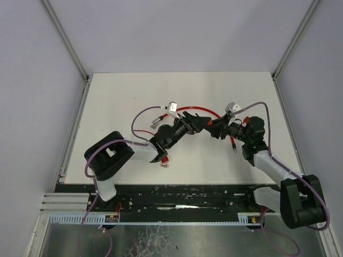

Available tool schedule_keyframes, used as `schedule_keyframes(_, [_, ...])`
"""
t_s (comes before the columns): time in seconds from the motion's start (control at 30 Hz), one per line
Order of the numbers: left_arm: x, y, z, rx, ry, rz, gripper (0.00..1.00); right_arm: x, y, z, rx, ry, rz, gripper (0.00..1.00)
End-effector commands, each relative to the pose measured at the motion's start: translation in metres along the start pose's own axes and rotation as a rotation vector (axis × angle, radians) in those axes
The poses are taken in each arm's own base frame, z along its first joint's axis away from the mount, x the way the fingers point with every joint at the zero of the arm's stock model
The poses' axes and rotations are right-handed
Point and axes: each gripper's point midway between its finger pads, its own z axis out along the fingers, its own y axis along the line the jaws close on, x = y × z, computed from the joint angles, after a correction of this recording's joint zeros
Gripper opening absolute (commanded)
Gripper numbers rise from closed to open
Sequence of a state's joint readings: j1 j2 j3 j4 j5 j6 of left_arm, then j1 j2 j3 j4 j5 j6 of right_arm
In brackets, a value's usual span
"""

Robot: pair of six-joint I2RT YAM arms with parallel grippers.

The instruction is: Lock with the key

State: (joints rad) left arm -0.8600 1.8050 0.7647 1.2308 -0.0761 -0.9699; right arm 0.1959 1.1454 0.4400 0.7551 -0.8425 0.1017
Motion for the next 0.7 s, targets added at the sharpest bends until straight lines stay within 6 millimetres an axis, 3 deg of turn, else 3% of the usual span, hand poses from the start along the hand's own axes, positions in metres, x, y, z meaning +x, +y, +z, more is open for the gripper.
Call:
schedule_keyframes(0.0, [0.006,-0.007,0.015,0.001,0.0,-0.009,0.69,-0.019,-0.003,0.005,0.017,-0.053,-0.095,0.03])
schedule_keyframes(0.13, [0.014,-0.009,0.018,0.015,0.024,-0.006,0.57,-0.017,-0.006,0.005,0.033,-0.041,-0.097,0.03])
schedule_keyframes(0.33, [0.016,-0.013,0.017,0.024,0.031,0.013,0.59,-0.017,-0.022,0.003,0.126,-0.027,-0.112,0.03])
schedule_keyframes(0.57, [0.024,-0.012,0.019,0.025,0.053,0.009,0.55,-0.016,-0.022,0.004,0.12,-0.014,-0.112,0.03])
schedule_keyframes(0.67, [0.025,-0.015,0.018,0.042,0.054,0.008,0.4,-0.015,-0.022,0.005,0.119,-0.006,-0.11,0.03])
